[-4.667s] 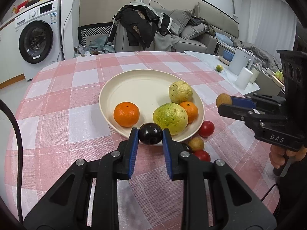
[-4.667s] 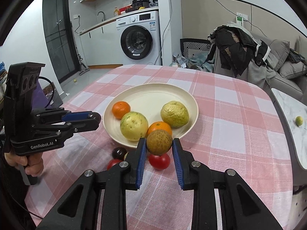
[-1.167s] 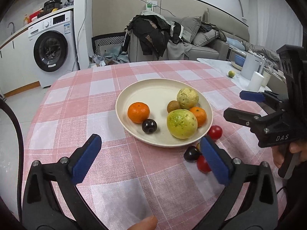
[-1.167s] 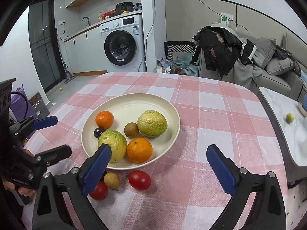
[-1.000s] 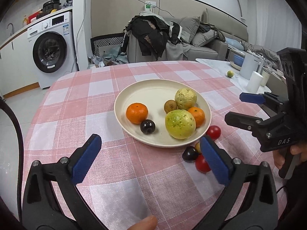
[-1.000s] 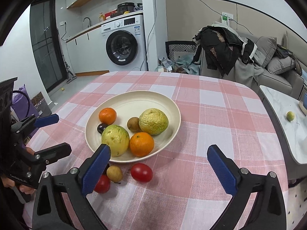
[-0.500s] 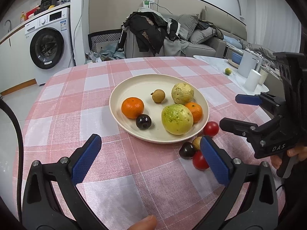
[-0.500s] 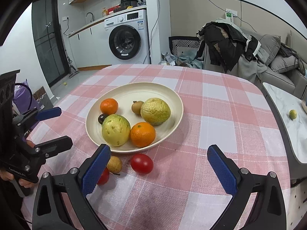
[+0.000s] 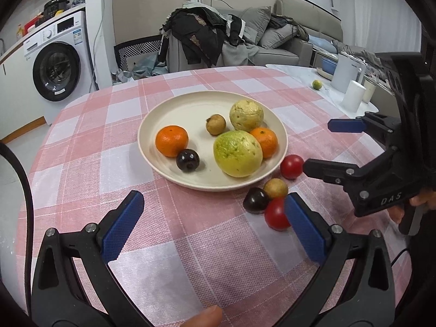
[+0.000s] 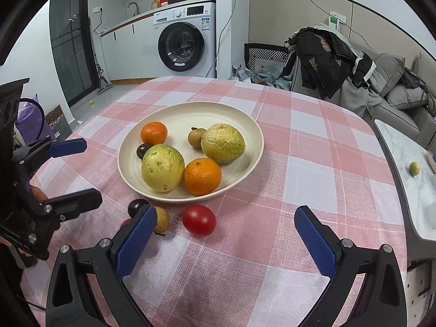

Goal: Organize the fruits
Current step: 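Withdraw both open tools from the plate toward the red tomatoes, then grasp a red tomato with the right tool while the left tool grasps another tomato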

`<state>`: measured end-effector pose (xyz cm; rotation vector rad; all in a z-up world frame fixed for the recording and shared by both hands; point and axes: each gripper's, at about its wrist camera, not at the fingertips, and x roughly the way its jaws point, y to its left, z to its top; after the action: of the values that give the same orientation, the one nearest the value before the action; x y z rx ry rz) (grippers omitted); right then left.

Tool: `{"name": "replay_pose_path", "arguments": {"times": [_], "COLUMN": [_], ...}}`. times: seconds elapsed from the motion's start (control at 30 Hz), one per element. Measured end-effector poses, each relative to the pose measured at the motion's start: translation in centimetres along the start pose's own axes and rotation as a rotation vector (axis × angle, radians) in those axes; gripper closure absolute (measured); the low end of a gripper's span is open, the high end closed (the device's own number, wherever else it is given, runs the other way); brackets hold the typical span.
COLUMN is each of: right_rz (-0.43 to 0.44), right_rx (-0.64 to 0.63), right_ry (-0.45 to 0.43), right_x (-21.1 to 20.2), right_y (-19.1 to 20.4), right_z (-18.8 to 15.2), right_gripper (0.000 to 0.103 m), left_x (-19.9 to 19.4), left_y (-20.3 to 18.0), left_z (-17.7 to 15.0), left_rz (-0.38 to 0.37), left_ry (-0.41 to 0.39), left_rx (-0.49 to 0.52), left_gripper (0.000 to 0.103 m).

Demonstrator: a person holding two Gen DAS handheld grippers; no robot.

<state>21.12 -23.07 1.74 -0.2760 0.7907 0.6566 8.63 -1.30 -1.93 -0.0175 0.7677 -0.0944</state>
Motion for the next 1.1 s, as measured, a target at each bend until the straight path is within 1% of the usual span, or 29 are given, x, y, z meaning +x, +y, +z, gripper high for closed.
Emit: {"name": "replay_pose_path", "arguments": {"times": [0.13, 0.27, 0.4, 0.73, 0.83, 0.97, 1.0, 1.07, 1.1], "right_rz": [-0.007, -0.035, -0.045, -0.042, -0.063, -0.047, -0.040, -0.028, -0.023], "right_rx": [0.007, 0.016, 0.032, 0.039, 0.026, 0.026, 0.027, 0.030, 0.029], "right_ry": [0.025, 0.062, 0.101, 0.135, 0.137, 0.136, 0.134, 0.135, 0.136], "right_x": [0.4, 1.3, 2.3, 3.6, 3.8, 3.9, 3.9, 4.0, 4.0], "right_y": [-0.4, -0.6, -0.8, -0.7, -0.5, -0.4, -0.4, -0.4, -0.3], "right_z": [-0.2, -0.5, -0.8, -1.3, -1.4, -1.4, -1.4, -1.4, -1.4], "right_gripper": [0.000, 0.000, 0.000, 0.000, 0.000, 0.001, 0.002, 0.006, 0.012], "left_x": [0.5, 0.8, 1.1, 1.4, 1.5, 1.5, 1.5, 1.5, 1.4], "left_y": [-0.1, -0.3, -0.4, 0.0, 0.1, 0.1, 0.1, 0.1, 0.0], "left_z": [-0.3, -0.5, -0.5, -0.6, -0.6, -0.6, -0.6, -0.6, -0.6], "left_rz": [-0.013, -0.024, -0.035, -0.038, -0.039, -0.039, -0.039, -0.037, -0.038], "left_ry": [0.031, 0.048, 0.057, 0.066, 0.066, 0.065, 0.066, 0.066, 0.067], "left_rx": [0.001, 0.000, 0.001, -0.009, -0.010, -0.011, -0.011, -0.011, -0.012], "left_gripper": [0.000, 0.000, 0.000, 0.000, 0.000, 0.000, 0.000, 0.000, 0.000]}}
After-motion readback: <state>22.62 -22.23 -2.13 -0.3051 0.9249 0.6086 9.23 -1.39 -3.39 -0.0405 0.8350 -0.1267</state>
